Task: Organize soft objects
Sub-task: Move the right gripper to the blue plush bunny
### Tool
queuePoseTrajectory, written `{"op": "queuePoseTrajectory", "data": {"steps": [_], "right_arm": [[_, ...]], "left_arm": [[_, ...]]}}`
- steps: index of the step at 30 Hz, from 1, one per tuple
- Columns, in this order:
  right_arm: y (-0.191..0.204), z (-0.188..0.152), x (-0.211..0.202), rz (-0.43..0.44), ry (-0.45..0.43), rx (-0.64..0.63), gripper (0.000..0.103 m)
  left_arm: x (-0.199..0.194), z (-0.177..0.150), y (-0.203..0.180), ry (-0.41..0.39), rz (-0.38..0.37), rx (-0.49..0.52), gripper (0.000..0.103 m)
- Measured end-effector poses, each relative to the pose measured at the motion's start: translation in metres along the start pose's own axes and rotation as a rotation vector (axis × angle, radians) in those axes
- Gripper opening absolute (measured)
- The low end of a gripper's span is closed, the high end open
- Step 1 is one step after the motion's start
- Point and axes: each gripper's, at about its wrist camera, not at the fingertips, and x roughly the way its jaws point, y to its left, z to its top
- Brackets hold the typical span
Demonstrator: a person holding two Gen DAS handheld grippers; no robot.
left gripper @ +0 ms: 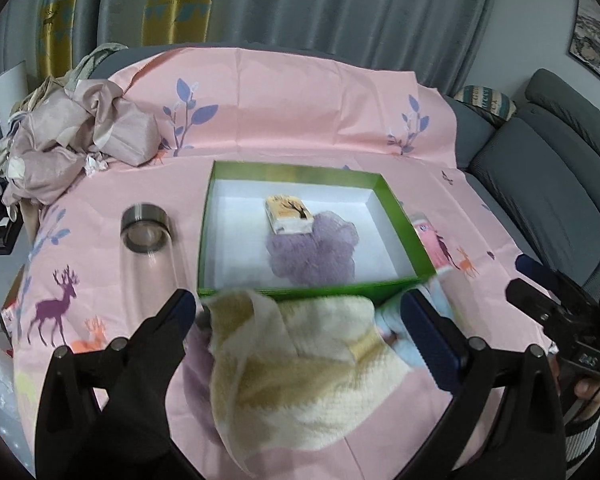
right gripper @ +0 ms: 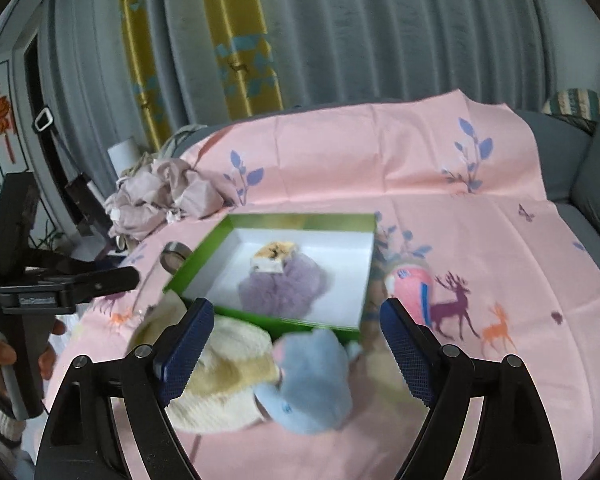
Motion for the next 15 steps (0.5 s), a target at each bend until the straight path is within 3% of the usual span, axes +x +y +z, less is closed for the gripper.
{"op": "queuePoseTrajectory", "data": {"steps": [4, 9, 15], "right_arm": [[-0.008, -0.026, 0.0, -0.018, 0.044, 0.025, 0.085], [-0.013, -0.061, 0.003, -0.032, 0.104, 0.029, 0.085], [-0.015, -0.096, 0.01, -0.009, 0.14, 0.024, 0.085]], "left_arm": [[0.002, -0.031, -0.002, 0.006, -0.023, -0.026, 0.102], [0.02, -0.068, -0.011, 0.079, -0.096, -0.065, 0.102], [0.042, -0.084, -0.028, 0.161, -0.15, -0.061, 0.102]]}}
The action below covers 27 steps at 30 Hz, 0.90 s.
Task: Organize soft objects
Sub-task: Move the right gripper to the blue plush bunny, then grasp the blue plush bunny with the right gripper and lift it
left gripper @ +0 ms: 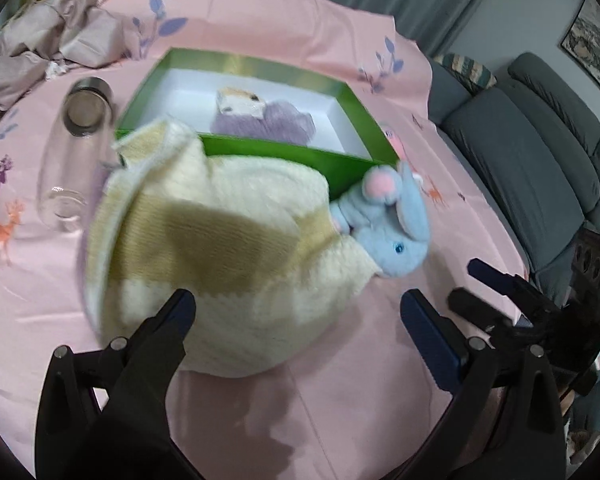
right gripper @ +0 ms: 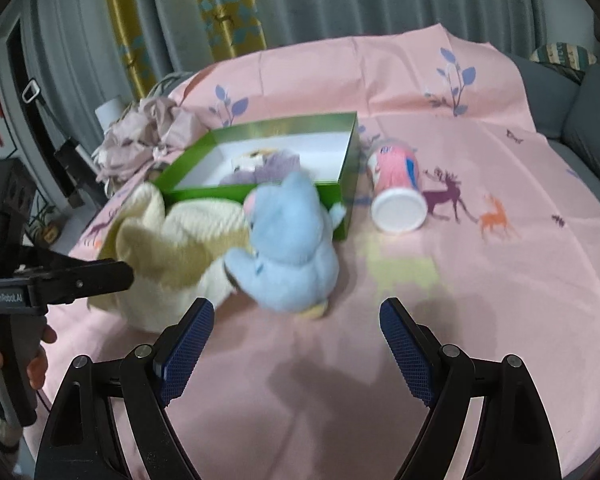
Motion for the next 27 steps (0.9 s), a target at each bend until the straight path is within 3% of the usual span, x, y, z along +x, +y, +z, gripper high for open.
{"op": "queuePoseTrajectory", "data": {"steps": [9, 15, 27], "right_arm": [[-0.007, -0.006, 0.021, 0.049, 0.006, 0.037, 0.085], [-0.006, -0.003, 0.021, 0.086, -0.029, 0.027, 0.085], [-0.018, 0.008, 0.039, 0.157, -0.027, 0.028, 0.085]], "left_arm": [[0.01, 0.017, -0.033, -0.014, -0.037, 0.105, 0.102], [0.026, 0.038, -0.044, 0.006, -0.085, 0.115, 0.102], [0.048, 0.062, -0.06, 0.023, -0.067, 0.175, 0.101]]}}
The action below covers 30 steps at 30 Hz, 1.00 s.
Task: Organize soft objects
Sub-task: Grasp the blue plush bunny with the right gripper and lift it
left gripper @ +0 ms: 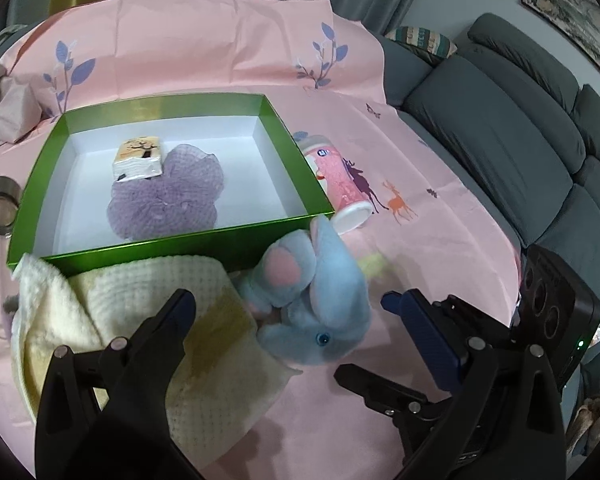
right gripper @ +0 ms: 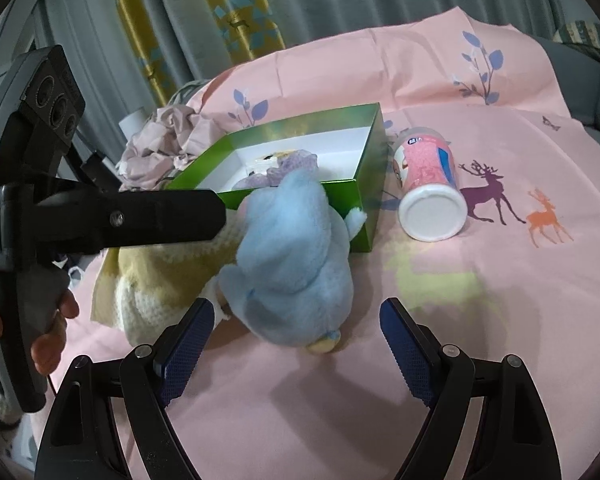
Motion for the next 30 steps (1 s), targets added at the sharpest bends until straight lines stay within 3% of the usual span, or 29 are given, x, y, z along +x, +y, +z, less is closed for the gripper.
{"op": "queuePoseTrajectory", "data": {"steps": [4, 9, 11, 16, 23, 30], "right_arm": [[-0.002, 0.003, 0.007, 0.013, 0.013, -0.016, 0.085], [-0.008, 0.004, 0.017, 0.072, 0.028, 0.011, 0.085], [-0.01, 0.003, 0.022, 0.08, 0.041, 0.02, 0.085], [-0.015, 0.0, 0.034, 0.142, 0.071, 0.062, 0.071], [-0.016, -0.004, 0.027, 0.136, 0.048, 0.086, 0.063], [0.001, 0.002, -0.019, 0.092, -0.049, 0.025, 0.062]], "left_arm": [[0.014, 0.001, -0.005, 0.035, 0.004, 0.011, 0.099], [0.032, 0.002, -0.01, 0.082, -0.009, 0.015, 0.082], [0.04, 0.002, -0.01, 0.107, -0.012, 0.005, 0.071], [0.056, 0.0, -0.01, 0.162, -0.022, -0.01, 0.062], [0.048, -0.003, -0.025, 0.145, -0.021, 0.029, 0.054], [0.0, -0.003, -0.055, 0.037, -0.048, 0.118, 0.054]]}}
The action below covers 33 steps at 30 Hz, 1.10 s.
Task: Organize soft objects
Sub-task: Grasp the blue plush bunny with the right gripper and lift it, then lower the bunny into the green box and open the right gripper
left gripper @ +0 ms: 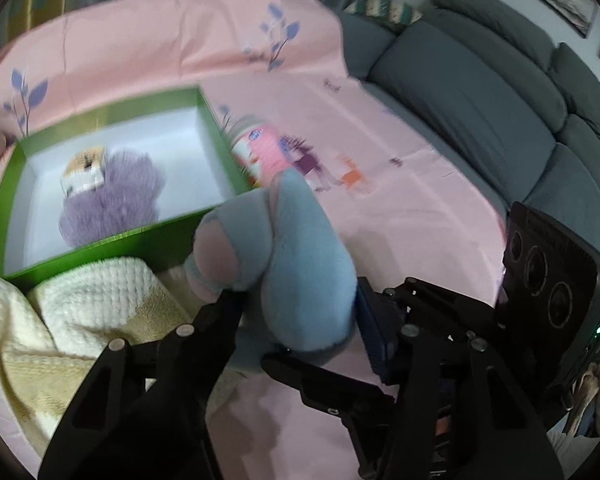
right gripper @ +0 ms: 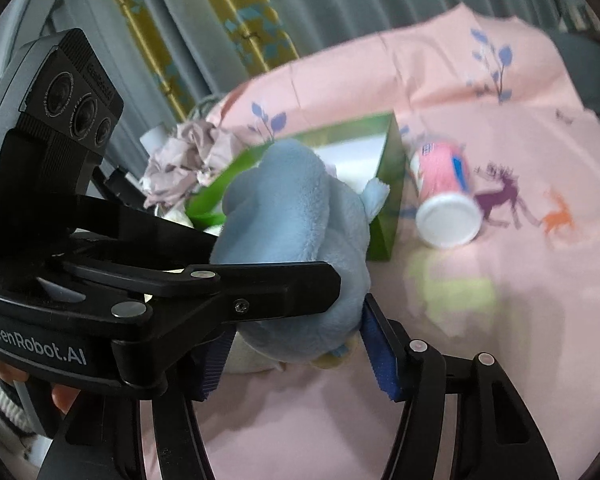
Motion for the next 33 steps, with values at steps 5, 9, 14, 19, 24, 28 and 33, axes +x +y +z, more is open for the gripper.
{"op": "queuePoseTrajectory", "data": {"steps": [5, 9, 14, 19, 24, 28, 33], "right_arm": [[0.026, 0.015, -0.022, -0.035, -0.048, -0.077, 0.062], [0.047, 0.033, -0.024, -0.036, -0.077, -0.14, 0.062], [0.072, 0.052, -0.02, -0.025, -0.104, -0.203, 0.062], [0.091, 0.068, -0.011, -0.006, -0.12, -0.247, 0.062], [0.106, 0.083, -0.002, 0.01, -0.142, -0.283, 0.062], [0.112, 0.094, 0.007, 0.017, -0.158, -0.305, 0.062], [0.113, 0.111, 0.023, 0.033, -0.17, -0.3, 0.062]], "left_arm": [[-0.033, 0.004, -0.005, -0.076, -0.001, 0.016, 0.054], [-0.062, 0.008, 0.0, -0.141, 0.027, 0.017, 0.054], [-0.086, 0.013, 0.014, -0.194, 0.067, 0.006, 0.054], [-0.107, 0.019, 0.029, -0.238, 0.098, -0.008, 0.054], [-0.12, 0.028, 0.042, -0.275, 0.13, -0.008, 0.054], [-0.127, 0.038, 0.053, -0.295, 0.16, -0.008, 0.054], [-0.123, 0.055, 0.07, -0.299, 0.186, -0.011, 0.055]]}}
